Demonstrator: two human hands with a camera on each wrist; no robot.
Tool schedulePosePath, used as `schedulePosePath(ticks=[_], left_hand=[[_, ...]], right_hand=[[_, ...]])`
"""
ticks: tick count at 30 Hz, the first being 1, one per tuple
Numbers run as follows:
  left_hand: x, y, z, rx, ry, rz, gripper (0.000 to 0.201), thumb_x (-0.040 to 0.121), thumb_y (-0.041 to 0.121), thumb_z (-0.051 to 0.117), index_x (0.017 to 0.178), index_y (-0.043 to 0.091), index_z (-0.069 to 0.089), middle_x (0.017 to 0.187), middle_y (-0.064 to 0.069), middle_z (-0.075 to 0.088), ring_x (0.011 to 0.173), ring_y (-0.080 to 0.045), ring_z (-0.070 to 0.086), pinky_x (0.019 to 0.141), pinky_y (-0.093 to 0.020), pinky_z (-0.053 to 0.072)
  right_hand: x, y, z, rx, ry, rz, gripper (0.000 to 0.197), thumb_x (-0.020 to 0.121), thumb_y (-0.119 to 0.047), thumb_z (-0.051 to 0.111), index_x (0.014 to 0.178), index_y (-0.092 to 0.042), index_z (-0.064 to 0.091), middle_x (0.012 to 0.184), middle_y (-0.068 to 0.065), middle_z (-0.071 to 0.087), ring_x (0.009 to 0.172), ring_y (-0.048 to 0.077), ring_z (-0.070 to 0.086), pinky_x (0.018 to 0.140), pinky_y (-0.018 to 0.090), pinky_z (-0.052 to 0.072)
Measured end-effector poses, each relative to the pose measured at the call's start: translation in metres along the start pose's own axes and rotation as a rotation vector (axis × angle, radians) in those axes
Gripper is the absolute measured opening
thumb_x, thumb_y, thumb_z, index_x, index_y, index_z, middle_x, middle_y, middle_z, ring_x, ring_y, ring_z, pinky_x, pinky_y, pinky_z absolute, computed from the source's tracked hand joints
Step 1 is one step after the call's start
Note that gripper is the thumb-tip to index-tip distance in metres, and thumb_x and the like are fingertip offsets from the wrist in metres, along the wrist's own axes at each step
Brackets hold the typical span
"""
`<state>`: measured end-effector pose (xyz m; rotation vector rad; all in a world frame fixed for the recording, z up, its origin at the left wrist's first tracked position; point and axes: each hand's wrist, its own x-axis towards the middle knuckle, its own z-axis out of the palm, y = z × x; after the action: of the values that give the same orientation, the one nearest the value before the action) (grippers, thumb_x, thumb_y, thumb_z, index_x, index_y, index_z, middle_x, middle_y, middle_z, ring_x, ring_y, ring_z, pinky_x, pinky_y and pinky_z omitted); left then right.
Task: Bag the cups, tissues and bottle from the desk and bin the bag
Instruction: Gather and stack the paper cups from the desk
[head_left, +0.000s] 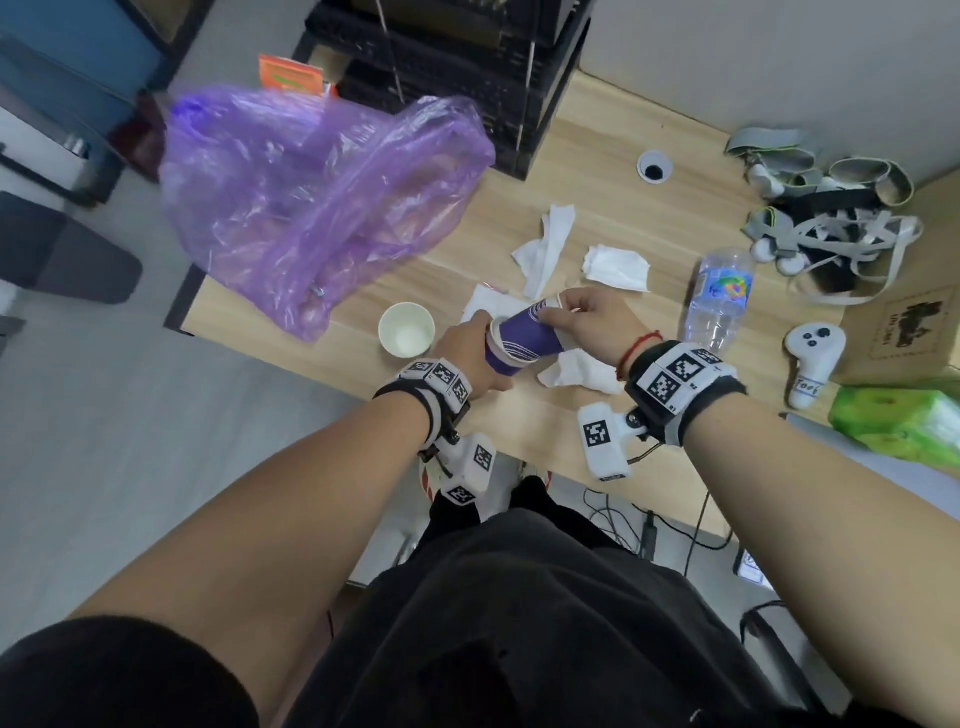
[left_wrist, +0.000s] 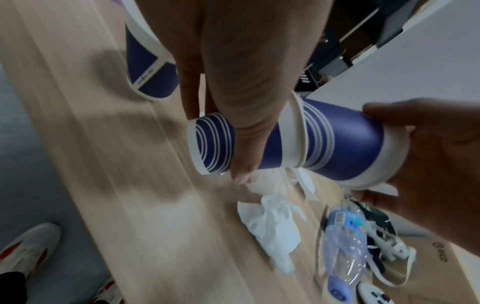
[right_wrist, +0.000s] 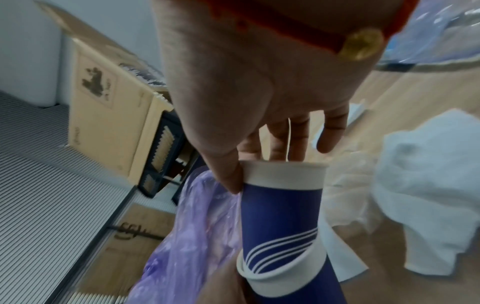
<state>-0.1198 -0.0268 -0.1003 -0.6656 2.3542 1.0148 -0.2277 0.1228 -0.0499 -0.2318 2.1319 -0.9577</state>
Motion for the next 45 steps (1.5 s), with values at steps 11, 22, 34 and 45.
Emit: schedulePosePath(ticks=[11, 22, 34, 45], left_hand=[[-0.029, -0.025, -0.055, -0.2, 0.244, 0.121, 0.063, 0.049, 0.045, 0.088, 0.102, 0.023, 0.061, 0.092, 0.003, 0.057, 0.077, -0.014, 0.056, 0.064, -0.022, 0.04], [-0.052, -0.157, -0.074, -0.301, 0.336, -0.198, 0.044, 0.068, 0.01, 0.074, 0.109, 0.018, 0.059, 0.093, 0.002, 0.053, 0.081, -0.025, 0.058, 0.075, -0.032, 0.049], [-0.117, -0.224, -0.064, -0.604, 0.449, -0.511, 0.024, 0.077, 0.016, 0.069, 0.101, 0.018, 0.066, 0.097, -0.004, 0.07, 0.082, -0.023, 0.064, 0.076, -0.029, 0.05], [-0.301, -0.321, 0.067, -0.741, 0.618, -1.21, 0.034, 0.077, 0.025, 0.067, 0.11, 0.015, 0.065, 0.116, -0.007, 0.069, 0.102, -0.028, 0.065, 0.078, -0.025, 0.046]], right_hand=[[0.007, -0.074, 0.06, -0.258, -0.207, -0.281, 0.047, 0.077, -0.043, 0.073, 0.083, 0.0, 0.056, 0.091, 0.021, 0.062, 0.076, 0.03, 0.061, 0.067, 0.043, 0.053], [0.032, -0.095, 0.138, -0.661, -0.104, -0.42, 0.078, 0.066, -0.034, 0.081, 0.133, -0.018, 0.044, 0.13, 0.007, 0.047, 0.109, 0.031, 0.055, 0.091, 0.035, 0.044], [0.028, -0.083, 0.189, -0.906, -0.254, -0.324, 0.067, 0.065, -0.034, 0.077, 0.122, -0.022, 0.042, 0.119, 0.01, 0.046, 0.098, 0.038, 0.059, 0.083, 0.04, 0.051], [-0.068, -0.098, 0.351, -0.822, -0.681, -0.462, 0.071, 0.073, -0.043, 0.068, 0.128, -0.011, 0.036, 0.131, 0.015, 0.039, 0.114, 0.038, 0.054, 0.102, 0.041, 0.041]])
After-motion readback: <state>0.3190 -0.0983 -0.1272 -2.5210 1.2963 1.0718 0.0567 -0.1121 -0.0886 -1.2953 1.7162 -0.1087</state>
